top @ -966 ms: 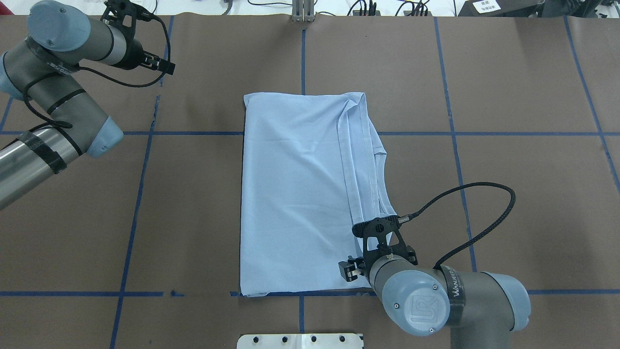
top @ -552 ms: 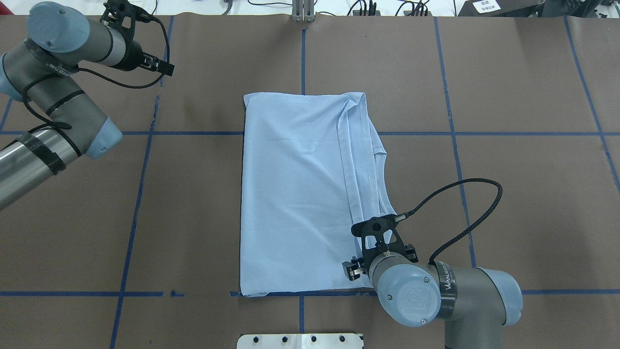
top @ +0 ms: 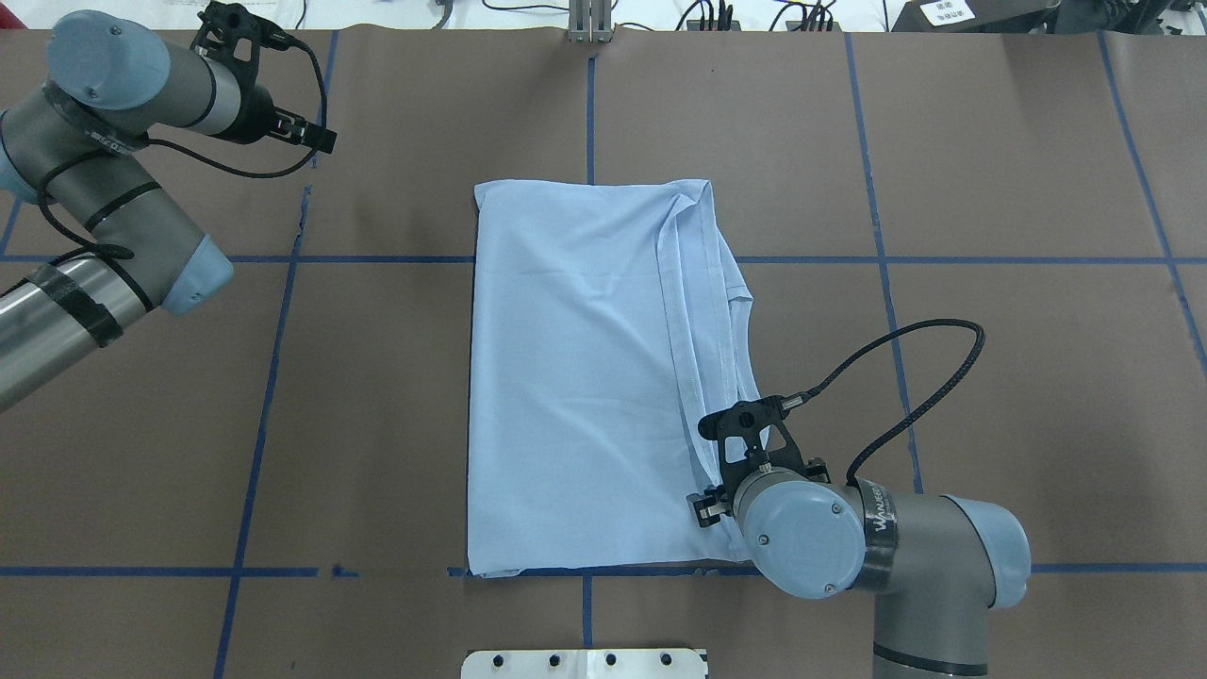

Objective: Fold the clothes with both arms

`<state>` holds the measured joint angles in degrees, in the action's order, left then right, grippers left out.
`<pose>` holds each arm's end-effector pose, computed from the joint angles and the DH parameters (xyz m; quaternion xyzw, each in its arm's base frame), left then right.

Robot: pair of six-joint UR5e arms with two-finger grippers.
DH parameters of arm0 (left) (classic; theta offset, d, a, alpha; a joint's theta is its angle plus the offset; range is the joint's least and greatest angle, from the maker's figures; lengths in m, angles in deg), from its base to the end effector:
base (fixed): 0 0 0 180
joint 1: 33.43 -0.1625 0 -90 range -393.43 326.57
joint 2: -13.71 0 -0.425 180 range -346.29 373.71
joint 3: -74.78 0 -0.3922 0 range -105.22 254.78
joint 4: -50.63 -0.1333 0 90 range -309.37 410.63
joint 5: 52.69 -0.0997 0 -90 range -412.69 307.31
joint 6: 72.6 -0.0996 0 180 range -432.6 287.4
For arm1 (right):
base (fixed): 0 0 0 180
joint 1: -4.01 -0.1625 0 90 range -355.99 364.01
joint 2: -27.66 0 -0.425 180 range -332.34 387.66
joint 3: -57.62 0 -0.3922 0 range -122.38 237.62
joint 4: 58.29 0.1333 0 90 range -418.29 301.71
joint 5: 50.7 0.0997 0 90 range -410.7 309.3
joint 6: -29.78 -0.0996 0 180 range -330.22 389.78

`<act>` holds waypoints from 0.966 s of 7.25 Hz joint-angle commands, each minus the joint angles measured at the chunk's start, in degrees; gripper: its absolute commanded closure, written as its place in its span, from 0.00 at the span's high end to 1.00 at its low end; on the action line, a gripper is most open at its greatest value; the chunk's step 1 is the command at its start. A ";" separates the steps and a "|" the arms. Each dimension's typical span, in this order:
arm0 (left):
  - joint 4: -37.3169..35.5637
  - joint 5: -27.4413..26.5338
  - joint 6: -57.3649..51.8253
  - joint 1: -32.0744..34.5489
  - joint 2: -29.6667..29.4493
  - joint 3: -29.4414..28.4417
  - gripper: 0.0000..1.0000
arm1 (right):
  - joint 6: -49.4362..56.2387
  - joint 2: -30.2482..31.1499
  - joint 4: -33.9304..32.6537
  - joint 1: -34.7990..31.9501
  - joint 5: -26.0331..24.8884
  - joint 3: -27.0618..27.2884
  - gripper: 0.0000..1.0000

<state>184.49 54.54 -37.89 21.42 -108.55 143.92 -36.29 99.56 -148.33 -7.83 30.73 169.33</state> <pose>0.3448 -0.6700 0.4167 0.2999 0.3713 0.0728 0.8757 -0.5304 -0.2625 0.3273 0.1710 -0.3012 -0.0735 0.9352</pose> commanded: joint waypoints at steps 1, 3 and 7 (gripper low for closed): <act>-0.09 0.00 0.00 -0.01 0.09 0.20 1.00 | 1.73 1.92 -0.05 -2.21 1.53 0.26 1.00; -0.09 0.00 0.00 -0.09 0.09 0.20 1.00 | 4.09 4.65 -0.05 -4.68 3.38 1.14 1.00; -0.09 1.84 0.00 -0.09 0.00 0.20 1.00 | 5.16 -2.67 -0.05 -10.47 7.69 -1.38 1.00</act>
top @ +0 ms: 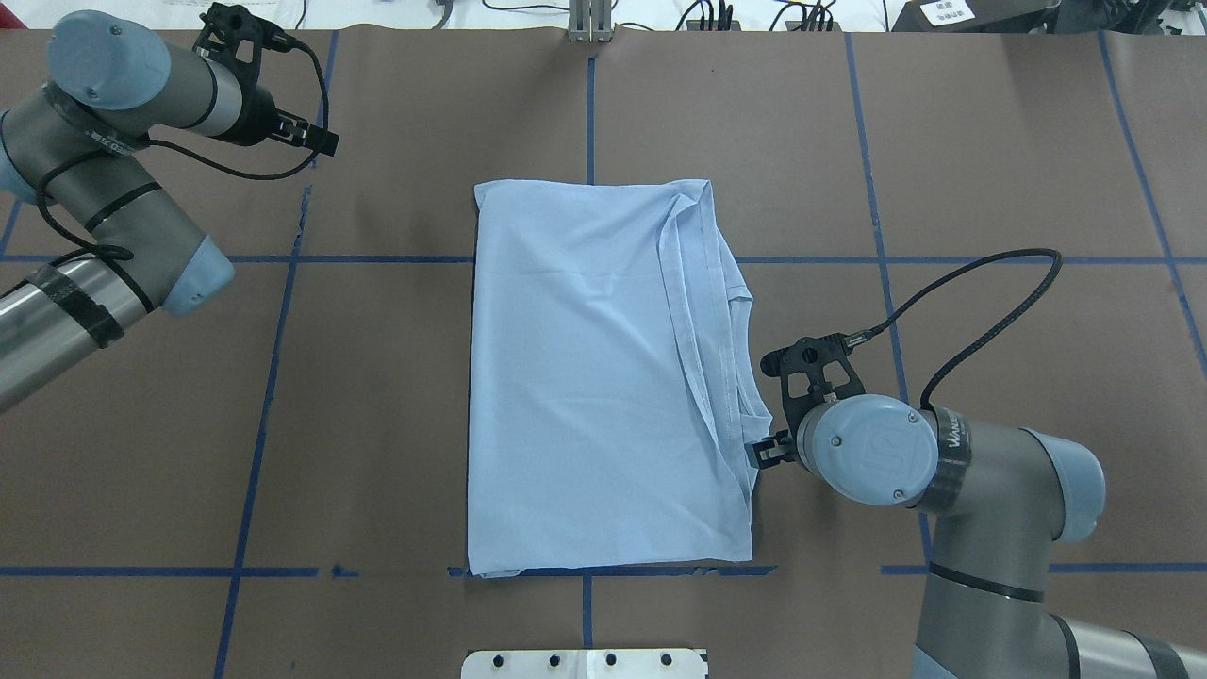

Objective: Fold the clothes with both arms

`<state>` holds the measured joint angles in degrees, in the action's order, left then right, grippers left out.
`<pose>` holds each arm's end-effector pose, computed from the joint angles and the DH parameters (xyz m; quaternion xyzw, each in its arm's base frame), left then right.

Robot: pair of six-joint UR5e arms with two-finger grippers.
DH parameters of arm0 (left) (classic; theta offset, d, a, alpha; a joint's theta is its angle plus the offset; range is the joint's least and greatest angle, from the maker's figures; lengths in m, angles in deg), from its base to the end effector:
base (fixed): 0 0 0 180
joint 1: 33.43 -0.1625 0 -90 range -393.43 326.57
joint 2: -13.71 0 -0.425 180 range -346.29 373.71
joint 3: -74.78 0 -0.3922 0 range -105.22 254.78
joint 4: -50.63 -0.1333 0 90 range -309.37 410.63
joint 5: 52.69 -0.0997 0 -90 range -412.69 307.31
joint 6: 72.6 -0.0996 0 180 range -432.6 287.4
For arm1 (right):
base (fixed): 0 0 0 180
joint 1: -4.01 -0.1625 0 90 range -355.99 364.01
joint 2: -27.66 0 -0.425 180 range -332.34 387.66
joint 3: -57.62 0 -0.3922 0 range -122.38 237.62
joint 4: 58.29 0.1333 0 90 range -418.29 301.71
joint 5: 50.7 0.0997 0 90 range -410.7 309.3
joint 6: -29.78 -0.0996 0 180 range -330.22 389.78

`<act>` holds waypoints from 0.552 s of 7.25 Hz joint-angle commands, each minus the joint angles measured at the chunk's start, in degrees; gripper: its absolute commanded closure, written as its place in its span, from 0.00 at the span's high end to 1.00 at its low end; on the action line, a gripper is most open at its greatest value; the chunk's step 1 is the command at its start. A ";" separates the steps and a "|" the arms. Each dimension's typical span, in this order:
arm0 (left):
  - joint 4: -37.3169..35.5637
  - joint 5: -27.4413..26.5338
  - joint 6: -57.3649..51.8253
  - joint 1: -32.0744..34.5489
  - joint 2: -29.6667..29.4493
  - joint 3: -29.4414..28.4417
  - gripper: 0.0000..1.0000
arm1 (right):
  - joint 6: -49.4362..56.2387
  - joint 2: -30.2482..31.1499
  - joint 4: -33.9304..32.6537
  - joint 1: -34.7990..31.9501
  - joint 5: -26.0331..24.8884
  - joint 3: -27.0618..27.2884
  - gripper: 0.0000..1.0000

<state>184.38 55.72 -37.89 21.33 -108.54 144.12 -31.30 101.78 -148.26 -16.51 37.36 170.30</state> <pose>0.3469 -0.6676 0.4149 0.2944 0.3788 0.0783 0.8739 -0.4794 -0.3253 0.3424 0.1527 -0.2934 -0.0635 0.9416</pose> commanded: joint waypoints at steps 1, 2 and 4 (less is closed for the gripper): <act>0.02 0.66 0.00 0.08 0.08 0.00 1.00 | 0.09 -9.21 -0.12 -2.16 1.06 -6.56 1.00; 0.02 0.66 0.00 0.00 0.08 0.00 1.00 | -0.09 -12.30 -0.12 -2.08 1.06 -9.56 1.00; 0.02 0.66 0.00 0.00 0.08 0.00 1.00 | -0.18 -12.86 -0.12 -1.99 0.97 -11.61 1.00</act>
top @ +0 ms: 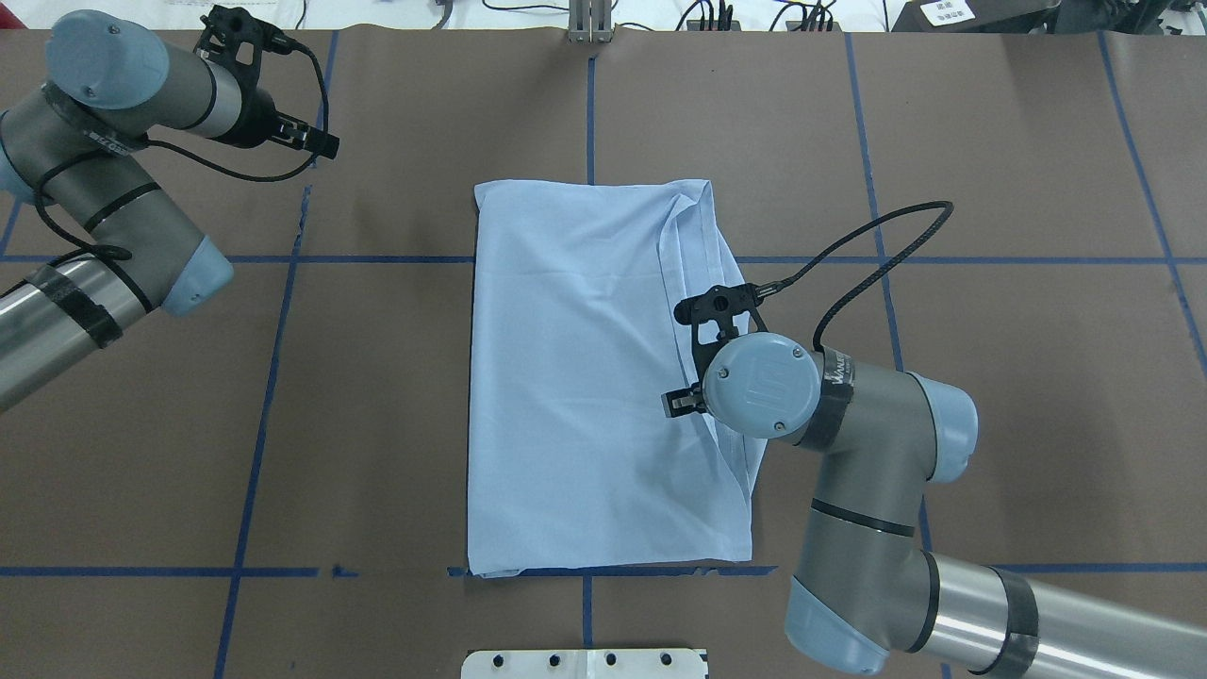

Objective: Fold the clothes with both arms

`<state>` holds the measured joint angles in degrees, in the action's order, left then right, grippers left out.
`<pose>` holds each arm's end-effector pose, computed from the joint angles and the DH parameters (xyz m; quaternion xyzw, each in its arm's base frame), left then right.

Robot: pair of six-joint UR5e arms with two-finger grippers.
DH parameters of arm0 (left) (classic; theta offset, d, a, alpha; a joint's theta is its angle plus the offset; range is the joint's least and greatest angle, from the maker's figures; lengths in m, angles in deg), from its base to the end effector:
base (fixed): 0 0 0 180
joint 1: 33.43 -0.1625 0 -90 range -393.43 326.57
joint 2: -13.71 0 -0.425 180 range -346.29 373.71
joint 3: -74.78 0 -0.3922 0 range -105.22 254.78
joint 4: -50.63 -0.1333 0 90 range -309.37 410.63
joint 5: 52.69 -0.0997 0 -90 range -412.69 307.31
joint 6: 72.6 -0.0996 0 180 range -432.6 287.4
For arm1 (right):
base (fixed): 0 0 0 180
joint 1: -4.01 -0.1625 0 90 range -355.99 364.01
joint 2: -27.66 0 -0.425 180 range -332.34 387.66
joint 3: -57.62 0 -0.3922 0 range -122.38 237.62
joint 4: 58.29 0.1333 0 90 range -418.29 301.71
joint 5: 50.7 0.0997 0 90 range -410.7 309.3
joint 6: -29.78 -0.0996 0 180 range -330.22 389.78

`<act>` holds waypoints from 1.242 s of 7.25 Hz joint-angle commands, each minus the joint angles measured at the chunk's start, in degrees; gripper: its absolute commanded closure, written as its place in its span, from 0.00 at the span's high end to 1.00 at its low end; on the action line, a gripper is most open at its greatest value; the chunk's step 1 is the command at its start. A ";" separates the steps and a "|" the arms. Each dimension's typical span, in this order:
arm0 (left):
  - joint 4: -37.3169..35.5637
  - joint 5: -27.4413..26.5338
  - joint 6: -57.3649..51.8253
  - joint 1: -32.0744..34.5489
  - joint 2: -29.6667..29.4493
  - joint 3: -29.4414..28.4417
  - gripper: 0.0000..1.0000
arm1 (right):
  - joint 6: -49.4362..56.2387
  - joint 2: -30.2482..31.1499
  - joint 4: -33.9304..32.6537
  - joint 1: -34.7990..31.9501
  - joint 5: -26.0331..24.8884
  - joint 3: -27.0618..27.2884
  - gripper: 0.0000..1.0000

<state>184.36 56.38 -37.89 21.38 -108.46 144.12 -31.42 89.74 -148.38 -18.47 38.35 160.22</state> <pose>0.3469 -0.6667 0.4158 0.2907 0.3822 0.0805 0.8735 -0.5376 -0.3685 0.2944 0.1565 -0.3081 -0.0489 0.9371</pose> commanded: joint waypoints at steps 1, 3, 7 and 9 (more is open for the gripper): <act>0.04 0.01 0.00 0.04 0.01 0.00 1.00 | 0.20 -0.73 0.00 -0.02 -0.02 -2.58 1.00; -0.05 0.01 0.00 -0.05 0.01 0.00 1.00 | 0.30 -0.81 -3.23 0.07 0.16 -2.59 1.00; -0.05 0.01 0.00 -0.05 0.01 0.00 1.00 | 5.90 0.15 -5.19 -2.56 0.24 -2.50 1.00; 0.04 0.01 0.00 -0.05 -0.08 0.09 1.00 | 7.58 1.90 -5.10 -4.58 0.42 -2.50 1.00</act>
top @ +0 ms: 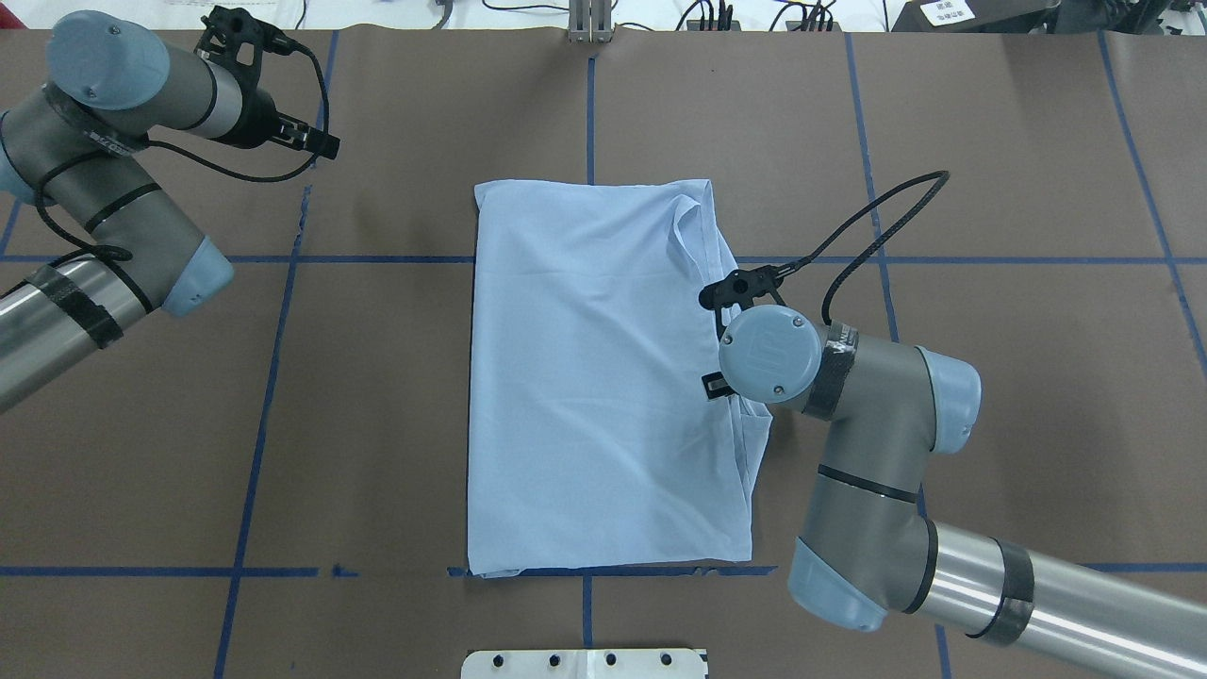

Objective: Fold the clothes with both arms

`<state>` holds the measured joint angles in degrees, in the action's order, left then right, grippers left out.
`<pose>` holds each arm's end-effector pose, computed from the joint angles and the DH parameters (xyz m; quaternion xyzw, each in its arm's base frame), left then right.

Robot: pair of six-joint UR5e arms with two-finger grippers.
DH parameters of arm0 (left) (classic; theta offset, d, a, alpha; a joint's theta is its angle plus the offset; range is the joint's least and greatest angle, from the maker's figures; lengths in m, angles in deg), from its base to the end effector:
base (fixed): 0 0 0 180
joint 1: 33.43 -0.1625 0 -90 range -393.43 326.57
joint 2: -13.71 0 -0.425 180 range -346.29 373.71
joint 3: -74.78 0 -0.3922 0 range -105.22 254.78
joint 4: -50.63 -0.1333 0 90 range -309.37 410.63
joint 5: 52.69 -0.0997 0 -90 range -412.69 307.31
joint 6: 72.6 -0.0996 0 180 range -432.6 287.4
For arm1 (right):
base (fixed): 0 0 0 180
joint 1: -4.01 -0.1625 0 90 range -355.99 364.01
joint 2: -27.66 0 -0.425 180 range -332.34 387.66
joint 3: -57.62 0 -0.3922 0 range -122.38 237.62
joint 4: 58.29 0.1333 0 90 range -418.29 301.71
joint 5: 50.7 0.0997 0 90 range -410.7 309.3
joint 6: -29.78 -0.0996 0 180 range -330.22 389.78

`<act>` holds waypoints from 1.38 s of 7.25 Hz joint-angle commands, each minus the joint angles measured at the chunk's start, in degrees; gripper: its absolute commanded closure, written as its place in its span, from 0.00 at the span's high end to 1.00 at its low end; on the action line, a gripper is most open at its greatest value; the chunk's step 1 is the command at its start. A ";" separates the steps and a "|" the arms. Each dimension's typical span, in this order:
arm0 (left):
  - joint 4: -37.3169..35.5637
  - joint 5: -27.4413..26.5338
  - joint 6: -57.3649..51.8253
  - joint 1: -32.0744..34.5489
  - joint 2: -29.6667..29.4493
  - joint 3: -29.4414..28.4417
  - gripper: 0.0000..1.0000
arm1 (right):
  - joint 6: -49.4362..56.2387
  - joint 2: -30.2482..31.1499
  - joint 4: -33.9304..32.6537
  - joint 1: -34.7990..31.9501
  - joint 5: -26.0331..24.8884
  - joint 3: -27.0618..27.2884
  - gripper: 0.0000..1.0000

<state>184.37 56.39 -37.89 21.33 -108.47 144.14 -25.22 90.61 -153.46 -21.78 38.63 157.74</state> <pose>0.3475 -0.6664 0.4154 0.2907 0.3826 0.0809 0.8733 -0.5206 -0.4009 0.3357 0.1443 -0.2349 -0.0756 0.9583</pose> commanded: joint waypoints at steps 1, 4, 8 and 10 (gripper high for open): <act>0.03 0.00 0.09 0.00 -0.07 0.59 1.00 | 1.65 1.56 0.50 -1.98 0.13 0.07 1.00; -0.32 4.83 13.12 -2.61 2.54 8.29 1.00 | -7.45 8.28 12.83 -3.39 5.40 8.99 1.00; -0.76 -6.02 39.57 -24.63 16.85 34.28 1.00 | -32.74 21.12 32.78 0.28 6.47 17.28 1.00; -1.37 -15.67 49.96 -36.85 22.49 41.79 1.00 | -46.62 23.79 33.64 9.47 -7.34 21.67 1.00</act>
<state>183.39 46.98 5.87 -8.06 -89.37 181.51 -63.76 112.66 -121.00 -17.62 39.09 177.02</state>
